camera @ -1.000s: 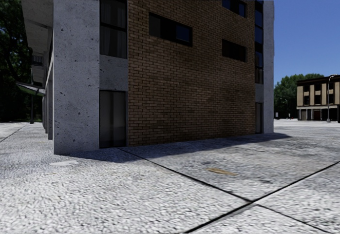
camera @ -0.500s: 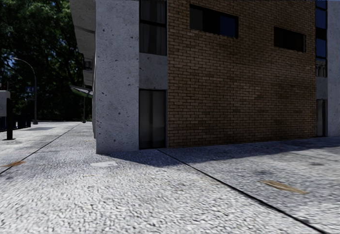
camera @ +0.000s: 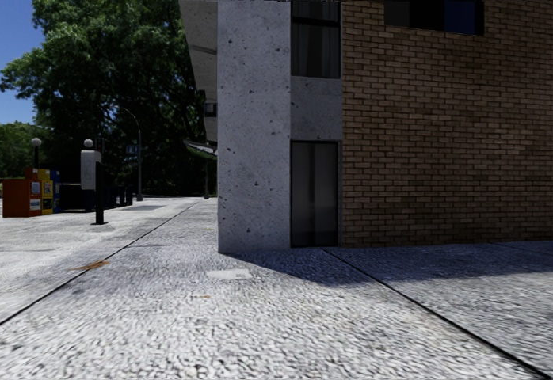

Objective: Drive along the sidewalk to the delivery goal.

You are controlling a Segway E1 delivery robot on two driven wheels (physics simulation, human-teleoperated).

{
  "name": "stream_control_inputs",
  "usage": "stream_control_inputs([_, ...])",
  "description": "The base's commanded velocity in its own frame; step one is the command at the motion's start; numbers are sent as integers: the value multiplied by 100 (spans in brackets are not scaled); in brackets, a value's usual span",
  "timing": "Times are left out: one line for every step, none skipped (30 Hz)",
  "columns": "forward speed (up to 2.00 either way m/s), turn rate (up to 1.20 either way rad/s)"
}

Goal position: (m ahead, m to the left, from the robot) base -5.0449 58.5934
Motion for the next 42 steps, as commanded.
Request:
stream_control_inputs([92,54])
stream_control_inputs([92,54])
stream_control_inputs([92,54])
stream_control_inputs([93,54])
stream_control_inputs([93,54])
stream_control_inputs([93,54])
stream_control_inputs([93,54])
stream_control_inputs([93,54])
stream_control_inputs([94,54])
stream_control_inputs([94,54])
stream_control_inputs([94,54])
stream_control_inputs([94,54])
stream_control_inputs([94,54])
stream_control_inputs([94,54])
stream_control_inputs([94,54])
stream_control_inputs([94,50])
stream_control_inputs([94,42])
stream_control_inputs([94,42])
stream_control_inputs([95,40])
stream_control_inputs([97,40])
stream_control_inputs([99,40])
stream_control_inputs([100,40])
stream_control_inputs([100,40])
stream_control_inputs([101,40])
stream_control_inputs([102,40])
stream_control_inputs([102,40])
stream_control_inputs([103,36])
stream_control_inputs([105,33])
stream_control_inputs([105,33])
stream_control_inputs([109,30])
stream_control_inputs([109,29])
stream_control_inputs([109,33])
stream_control_inputs([109,33])
stream_control_inputs([109,40])
stream_control_inputs([109,44])
stream_control_inputs([109,46])
stream_control_inputs([109,51])
stream_control_inputs([109,54])
stream_control_inputs([109,54])
stream_control_inputs([109,55])
stream_control_inputs([109,55])
stream_control_inputs([109,54])
